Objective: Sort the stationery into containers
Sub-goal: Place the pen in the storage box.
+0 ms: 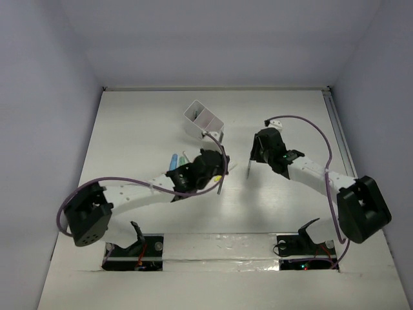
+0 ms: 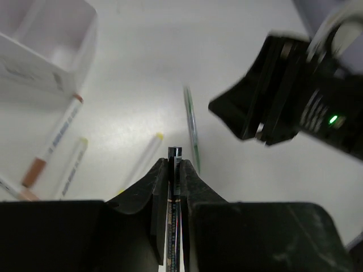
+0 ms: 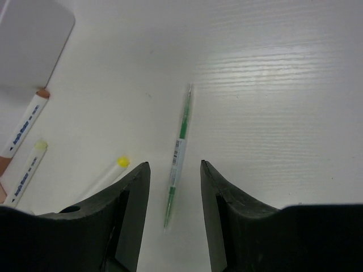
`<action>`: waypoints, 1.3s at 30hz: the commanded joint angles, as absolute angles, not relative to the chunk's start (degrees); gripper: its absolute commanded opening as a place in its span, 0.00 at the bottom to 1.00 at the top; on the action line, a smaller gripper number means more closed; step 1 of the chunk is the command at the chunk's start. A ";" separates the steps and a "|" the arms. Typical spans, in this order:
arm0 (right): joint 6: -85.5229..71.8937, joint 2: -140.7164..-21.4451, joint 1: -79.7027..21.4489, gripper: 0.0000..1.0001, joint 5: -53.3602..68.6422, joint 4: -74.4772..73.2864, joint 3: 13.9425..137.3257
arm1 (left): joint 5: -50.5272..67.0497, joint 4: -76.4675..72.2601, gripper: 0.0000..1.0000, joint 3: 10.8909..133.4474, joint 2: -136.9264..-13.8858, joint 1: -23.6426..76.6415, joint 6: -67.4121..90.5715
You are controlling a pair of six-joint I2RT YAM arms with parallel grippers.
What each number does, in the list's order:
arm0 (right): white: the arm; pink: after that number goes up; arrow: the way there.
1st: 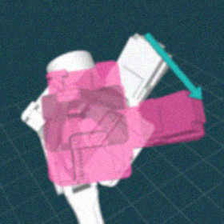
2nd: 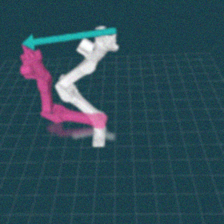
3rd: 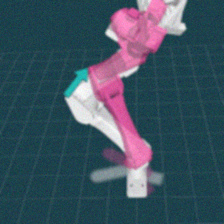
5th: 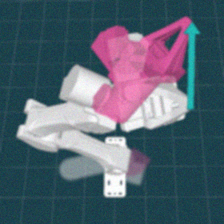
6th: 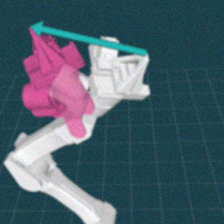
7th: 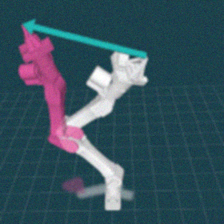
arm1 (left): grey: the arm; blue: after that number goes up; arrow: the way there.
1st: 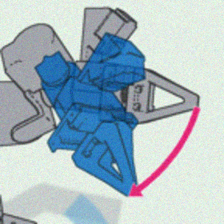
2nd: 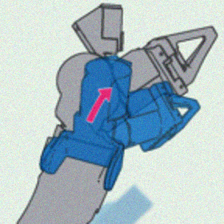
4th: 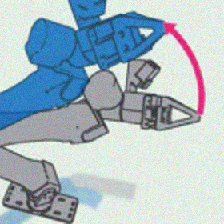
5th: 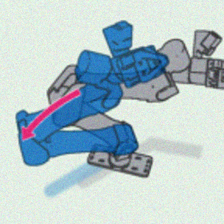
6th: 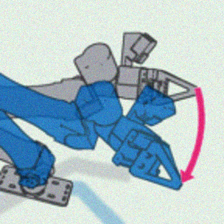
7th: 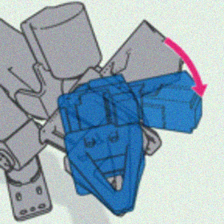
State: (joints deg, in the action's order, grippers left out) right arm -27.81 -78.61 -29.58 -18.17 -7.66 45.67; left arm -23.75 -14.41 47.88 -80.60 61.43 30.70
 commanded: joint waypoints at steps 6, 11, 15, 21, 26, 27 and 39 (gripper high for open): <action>-27.33 -91.56 -26.28 0.50 -11.69 -4.75 53.96 | -22.93 -25.30 0.00 49.57 -73.21 49.06 26.81; -27.25 -95.97 -25.75 0.48 -10.37 -4.57 56.69 | -25.74 -30.83 0.00 52.99 -75.84 43.95 24.88; -27.33 -96.50 -25.75 0.44 -10.37 -3.43 55.99 | -31.62 -36.46 0.00 57.46 -80.23 40.79 19.26; -26.72 -97.38 -25.75 0.44 -9.93 -3.52 55.72 | -34.28 -41.31 0.00 68.17 -91.48 35.52 11.08; -26.63 -96.59 -25.75 0.44 -9.31 -2.11 54.32 | -34.63 -41.92 0.00 76.10 -100.53 32.44 5.98; -26.46 -96.42 -25.75 0.43 -9.40 -2.11 54.32 | -34.54 -42.10 0.00 78.03 -101.42 32.43 4.67; -26.54 -94.04 -25.75 0.42 -7.38 2.54 51.51 | -32.96 -50.80 0.00 82.70 -111.35 30.76 -5.80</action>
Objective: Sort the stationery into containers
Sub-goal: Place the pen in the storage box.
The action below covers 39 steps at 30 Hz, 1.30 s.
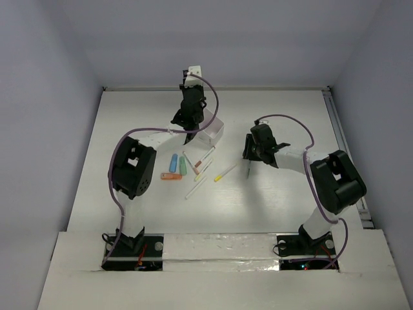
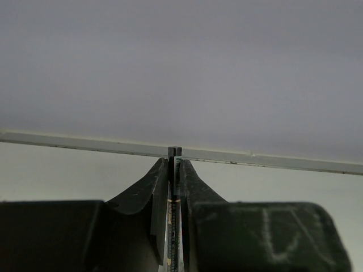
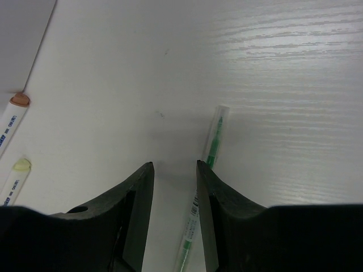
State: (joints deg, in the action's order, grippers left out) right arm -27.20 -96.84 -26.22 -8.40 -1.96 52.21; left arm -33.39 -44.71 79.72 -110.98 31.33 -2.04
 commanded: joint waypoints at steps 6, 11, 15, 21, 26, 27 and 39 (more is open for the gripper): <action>-26.37 -94.39 -25.75 0.42 -7.65 1.85 51.86 | -31.29 -53.00 0.00 82.53 -113.64 29.09 -6.15; -26.37 -94.22 -25.75 0.42 -7.47 2.11 51.94 | -29.80 -53.52 0.00 82.44 -114.96 28.56 -5.71; -26.37 -94.13 -25.75 0.42 -7.56 2.20 52.03 | -28.48 -54.58 0.00 80.25 -114.87 28.56 -3.61; -26.37 -95.36 -25.75 0.45 -7.56 0.79 53.17 | -27.86 -55.90 0.04 77.88 -114.70 28.56 -1.32; -26.10 -95.89 -25.75 0.47 -7.56 0.18 53.96 | -27.77 -56.51 0.12 76.56 -114.00 28.56 -0.97; -26.10 -95.89 -25.75 0.47 -7.56 0.18 53.96 | -27.77 -56.60 0.12 76.29 -113.91 28.56 -0.71; -25.84 -96.24 -25.75 0.51 -8.17 -2.20 54.67 | -25.49 -55.90 0.44 73.39 -108.20 28.56 3.34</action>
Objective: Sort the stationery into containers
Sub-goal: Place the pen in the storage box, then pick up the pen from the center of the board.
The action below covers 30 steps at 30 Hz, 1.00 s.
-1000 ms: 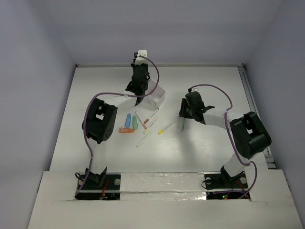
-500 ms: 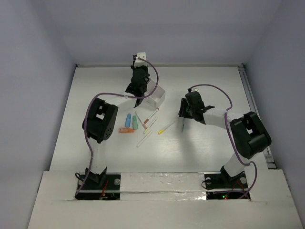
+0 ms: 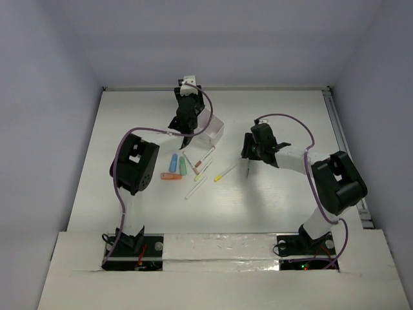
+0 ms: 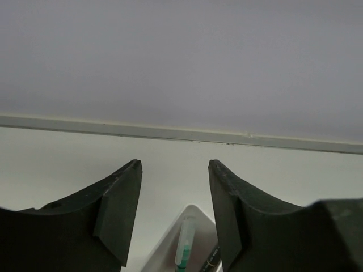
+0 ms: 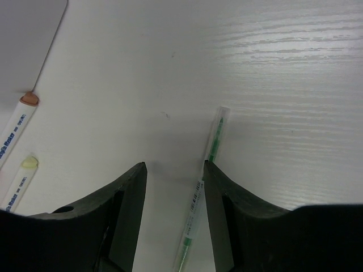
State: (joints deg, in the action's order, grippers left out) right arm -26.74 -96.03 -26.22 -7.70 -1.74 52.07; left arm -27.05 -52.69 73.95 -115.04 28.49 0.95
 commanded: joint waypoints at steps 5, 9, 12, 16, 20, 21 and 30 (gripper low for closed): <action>-25.75 -96.77 -25.75 0.47 -8.79 -3.42 55.37 | -23.91 -53.79 0.52 71.46 -101.70 28.56 6.15; -25.14 -98.43 -25.75 0.36 -10.37 -5.80 57.12 | -22.41 -53.43 0.52 66.38 -91.08 28.56 10.80; -24.70 -99.14 -25.75 0.35 -10.46 -6.50 57.48 | -21.98 -54.75 0.50 54.45 -80.91 28.56 17.12; -24.26 -99.84 -25.75 0.35 -12.03 -8.08 58.27 | -20.57 -53.18 0.48 41.68 -68.14 29.88 26.70; -23.12 -96.34 -25.75 0.41 -10.56 -6.33 56.25 | -20.39 -50.11 0.48 33.23 -54.01 31.11 31.20; -22.51 -96.24 -25.75 0.43 -9.68 -6.15 56.34 | -21.61 -46.79 0.48 32.44 -52.14 31.64 31.03; -24.43 -91.06 -25.75 0.45 -12.55 -7.55 55.91 | -13.83 -34.56 0.48 32.52 -42.19 32.17 31.90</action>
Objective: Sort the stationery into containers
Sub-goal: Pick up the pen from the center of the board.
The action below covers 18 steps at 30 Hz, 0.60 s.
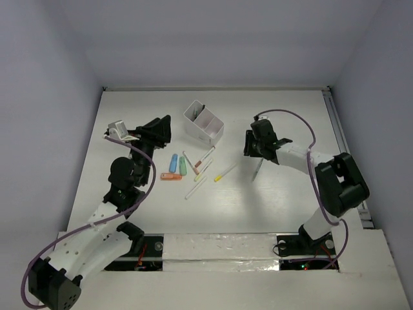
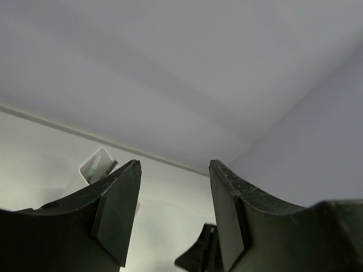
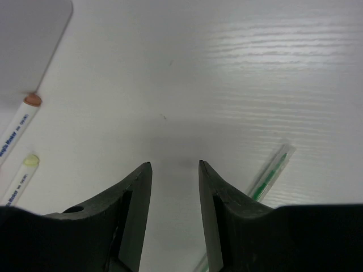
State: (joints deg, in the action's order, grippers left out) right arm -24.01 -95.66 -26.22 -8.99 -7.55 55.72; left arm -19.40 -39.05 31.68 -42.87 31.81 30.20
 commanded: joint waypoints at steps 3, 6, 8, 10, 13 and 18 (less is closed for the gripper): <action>-25.22 -87.55 -24.97 0.49 -18.08 -10.01 53.97 | -8.29 -31.21 0.47 31.29 -41.84 32.70 34.71; -26.63 -84.99 -22.51 0.56 -20.64 -12.39 50.81 | -3.97 -27.44 0.47 30.06 -40.70 33.31 35.77; -27.42 -84.29 -20.49 0.58 -21.18 -13.35 48.52 | -2.73 -24.71 0.48 29.79 -39.82 33.84 35.51; -28.55 -84.55 -19.95 0.59 -20.48 -13.45 47.20 | -1.15 -21.28 0.48 29.71 -37.98 33.84 35.16; -29.44 -85.77 -19.16 0.59 -16.36 -11.87 45.88 | -0.27 -17.59 0.48 30.23 -36.12 33.84 34.37; -29.88 -91.57 -19.16 0.52 -13.36 -14.15 49.21 | 2.46 -13.46 0.48 30.67 -31.65 33.84 33.05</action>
